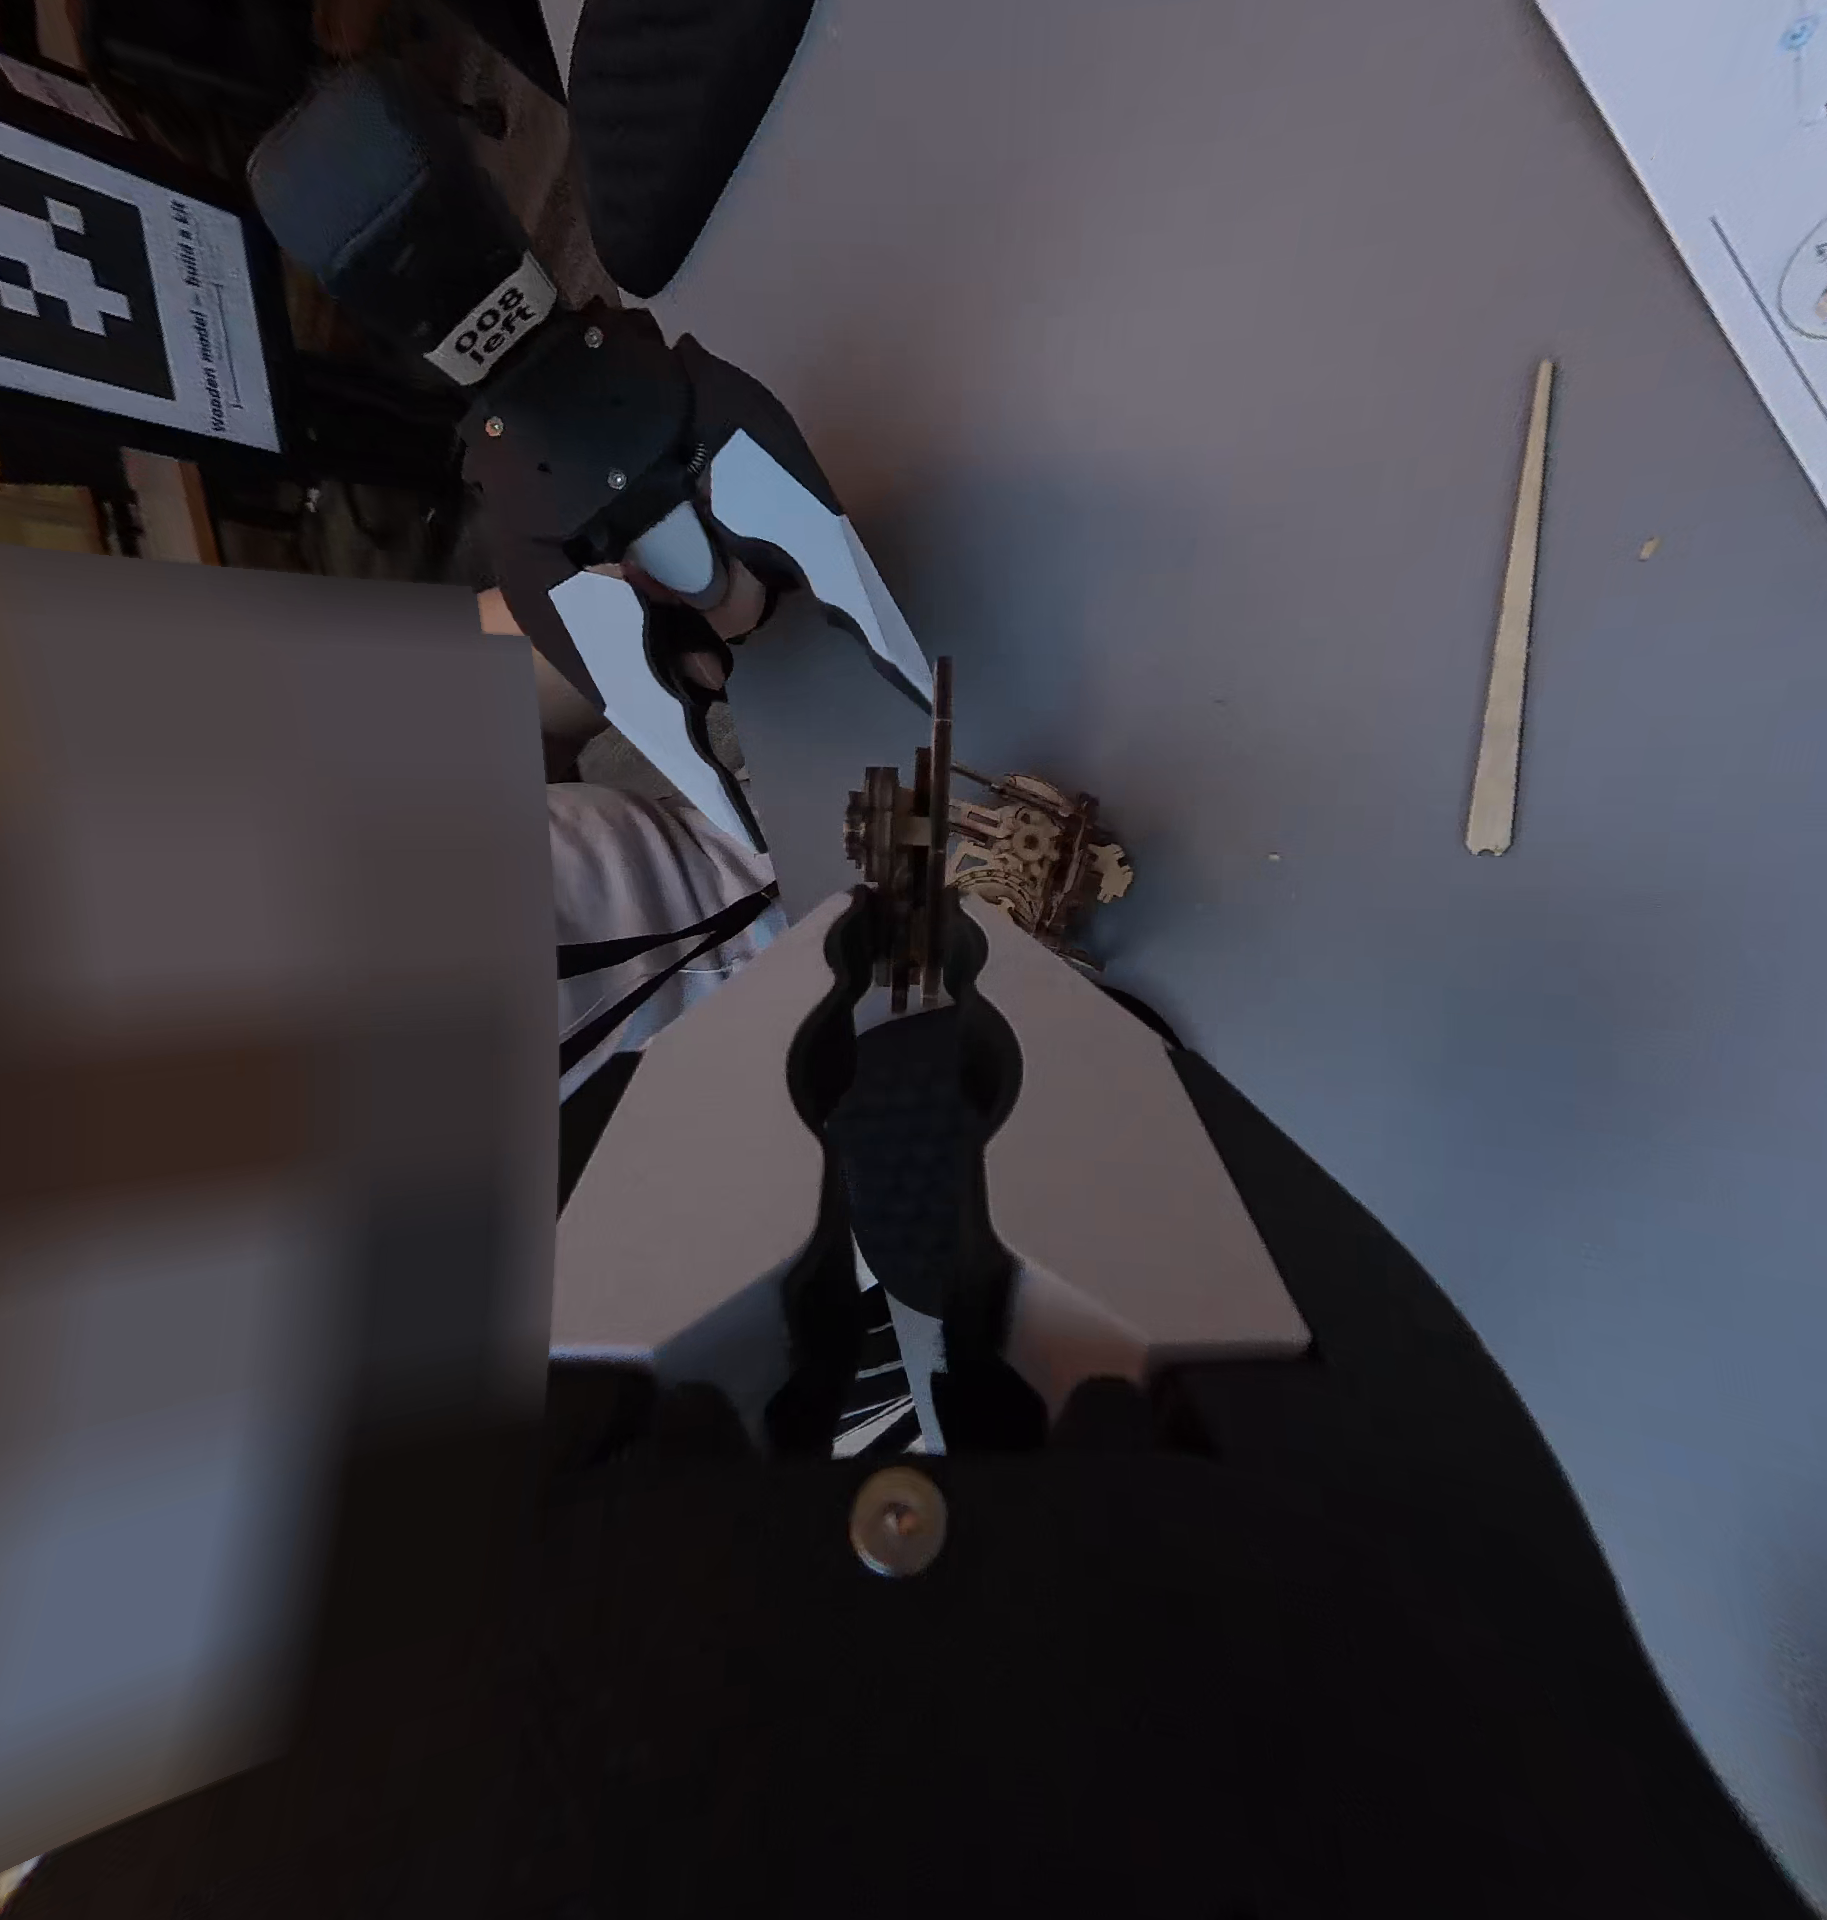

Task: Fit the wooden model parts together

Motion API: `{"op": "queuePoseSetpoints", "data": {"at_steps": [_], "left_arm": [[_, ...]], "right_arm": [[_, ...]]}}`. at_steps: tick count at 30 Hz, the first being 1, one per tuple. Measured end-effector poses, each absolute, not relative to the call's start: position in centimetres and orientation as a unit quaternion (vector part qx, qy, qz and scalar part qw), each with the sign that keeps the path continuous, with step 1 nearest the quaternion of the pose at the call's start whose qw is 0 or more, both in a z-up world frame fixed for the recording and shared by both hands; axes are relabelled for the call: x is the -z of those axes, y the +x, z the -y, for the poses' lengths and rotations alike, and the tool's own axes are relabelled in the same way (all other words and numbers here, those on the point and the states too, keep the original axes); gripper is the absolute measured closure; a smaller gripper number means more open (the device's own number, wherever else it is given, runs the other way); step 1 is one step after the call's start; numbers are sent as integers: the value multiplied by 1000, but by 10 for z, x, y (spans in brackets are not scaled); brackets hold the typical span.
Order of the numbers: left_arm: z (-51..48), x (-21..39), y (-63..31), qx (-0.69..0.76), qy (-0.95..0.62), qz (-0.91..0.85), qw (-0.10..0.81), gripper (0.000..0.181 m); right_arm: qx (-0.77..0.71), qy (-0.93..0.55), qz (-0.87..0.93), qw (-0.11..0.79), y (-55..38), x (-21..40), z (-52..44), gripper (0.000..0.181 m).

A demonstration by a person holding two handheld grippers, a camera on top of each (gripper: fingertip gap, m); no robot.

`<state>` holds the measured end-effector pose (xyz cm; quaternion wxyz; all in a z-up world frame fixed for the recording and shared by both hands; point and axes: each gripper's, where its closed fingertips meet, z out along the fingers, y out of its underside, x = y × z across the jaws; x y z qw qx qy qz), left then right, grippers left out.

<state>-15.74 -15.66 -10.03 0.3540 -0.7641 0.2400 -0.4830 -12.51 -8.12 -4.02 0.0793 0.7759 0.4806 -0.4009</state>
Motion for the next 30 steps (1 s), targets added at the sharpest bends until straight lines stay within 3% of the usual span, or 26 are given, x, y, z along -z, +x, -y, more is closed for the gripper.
{"op": "queuePoseSetpoints", "data": {"at_steps": [1,6,13,21,30], "left_arm": [[158,100,-155,483,-761,-241,359,116],[156,108,-153,421,-773,-265,394,116],[138,70,-159,461,-727,-275,428,119],[100,77,-169,504,-720,-344,330,120],[91,73,-154,590,-662,-354,296,125]], "right_arm": [[392,780,-483,68,-124,40,86,170],[331,805,-492,21,-117,51,92,170],[279,815,-507,25,-115,57,95,171],[247,817,-520,36,-116,58,99,171],[244,828,-499,75,-121,69,109,170]]}}
